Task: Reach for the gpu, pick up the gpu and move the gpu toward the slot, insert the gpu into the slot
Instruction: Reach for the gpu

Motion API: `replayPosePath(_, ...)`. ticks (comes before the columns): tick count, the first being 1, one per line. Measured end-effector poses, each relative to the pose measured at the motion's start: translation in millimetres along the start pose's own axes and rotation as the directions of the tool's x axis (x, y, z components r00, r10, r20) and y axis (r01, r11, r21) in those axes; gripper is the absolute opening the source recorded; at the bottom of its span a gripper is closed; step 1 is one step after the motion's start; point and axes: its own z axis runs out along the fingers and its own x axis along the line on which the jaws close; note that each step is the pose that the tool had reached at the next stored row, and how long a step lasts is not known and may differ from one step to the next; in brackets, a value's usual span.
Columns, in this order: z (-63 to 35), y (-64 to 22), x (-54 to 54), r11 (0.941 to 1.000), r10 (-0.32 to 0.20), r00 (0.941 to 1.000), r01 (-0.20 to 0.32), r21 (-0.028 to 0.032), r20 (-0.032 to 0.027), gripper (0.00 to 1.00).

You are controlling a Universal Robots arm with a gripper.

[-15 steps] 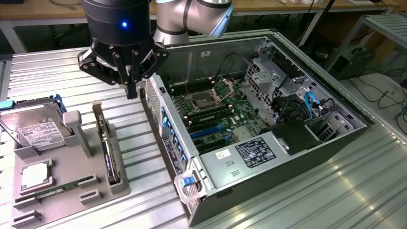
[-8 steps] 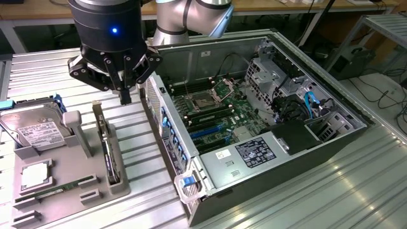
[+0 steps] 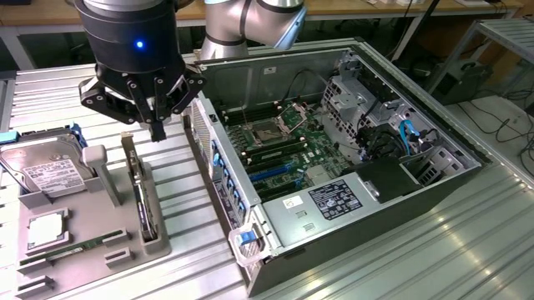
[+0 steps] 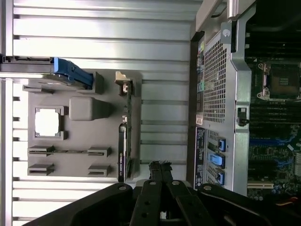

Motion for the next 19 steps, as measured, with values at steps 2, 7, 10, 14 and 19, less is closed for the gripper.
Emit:
replayPosePath(2, 0.0, -1.3, 3.0, 1.0000, -0.003, 1.0000, 0.003, -0.0001, -0.0001, 0.11)
replayPosePath(7, 0.1, -5.6, 11.2, 0.9999, -0.010, 0.9999, 0.010, -0.0003, -0.0004, 0.11)
replayPosePath(10, 0.3, -6.0, 15.4, 0.9999, -0.012, 0.9999, 0.012, -0.0003, -0.0005, 0.11)
replayPosePath(14, 0.8, -5.8, 20.2, 0.9999, -0.012, 0.9999, 0.012, -0.0002, -0.0006, 0.11)
replayPosePath(19, 2.4, -3.3, 23.7, 0.9999, -0.012, 0.9999, 0.012, -0.0004, -0.0004, 0.11)
